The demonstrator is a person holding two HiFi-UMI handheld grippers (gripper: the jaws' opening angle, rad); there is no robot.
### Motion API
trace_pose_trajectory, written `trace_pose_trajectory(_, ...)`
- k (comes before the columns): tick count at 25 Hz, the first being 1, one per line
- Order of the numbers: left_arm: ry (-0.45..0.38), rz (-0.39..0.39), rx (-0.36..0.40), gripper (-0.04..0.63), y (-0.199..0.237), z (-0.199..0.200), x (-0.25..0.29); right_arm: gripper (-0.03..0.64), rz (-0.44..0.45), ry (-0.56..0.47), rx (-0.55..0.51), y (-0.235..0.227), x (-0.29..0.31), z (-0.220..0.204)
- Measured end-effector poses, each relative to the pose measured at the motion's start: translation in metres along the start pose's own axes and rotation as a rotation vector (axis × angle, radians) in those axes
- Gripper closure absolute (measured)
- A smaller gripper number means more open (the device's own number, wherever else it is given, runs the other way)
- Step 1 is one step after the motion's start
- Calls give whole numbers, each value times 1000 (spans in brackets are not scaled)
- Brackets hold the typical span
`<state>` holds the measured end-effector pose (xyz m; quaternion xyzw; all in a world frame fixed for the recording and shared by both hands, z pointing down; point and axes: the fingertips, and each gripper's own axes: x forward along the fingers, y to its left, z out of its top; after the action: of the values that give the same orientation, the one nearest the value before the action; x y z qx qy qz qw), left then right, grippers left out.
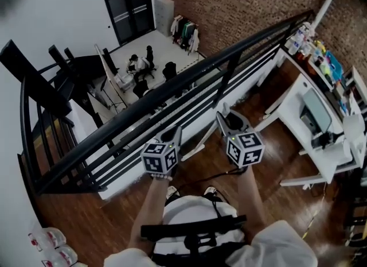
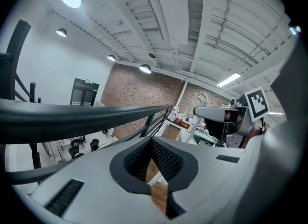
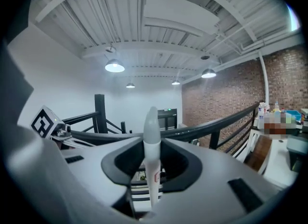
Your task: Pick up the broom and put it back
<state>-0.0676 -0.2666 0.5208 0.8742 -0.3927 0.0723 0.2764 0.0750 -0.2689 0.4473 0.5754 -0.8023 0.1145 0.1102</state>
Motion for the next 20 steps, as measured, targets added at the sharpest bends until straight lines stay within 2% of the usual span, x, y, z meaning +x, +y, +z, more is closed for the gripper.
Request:
trace_pose_trajectory(9, -4, 38, -26, 607, -24, -13, 9, 491, 27, 33, 40, -16, -23, -26)
trace_pose_trajectory(20, -9, 19, -6, 607, -39, -7, 17, 491, 32, 43, 31, -22, -28, -28)
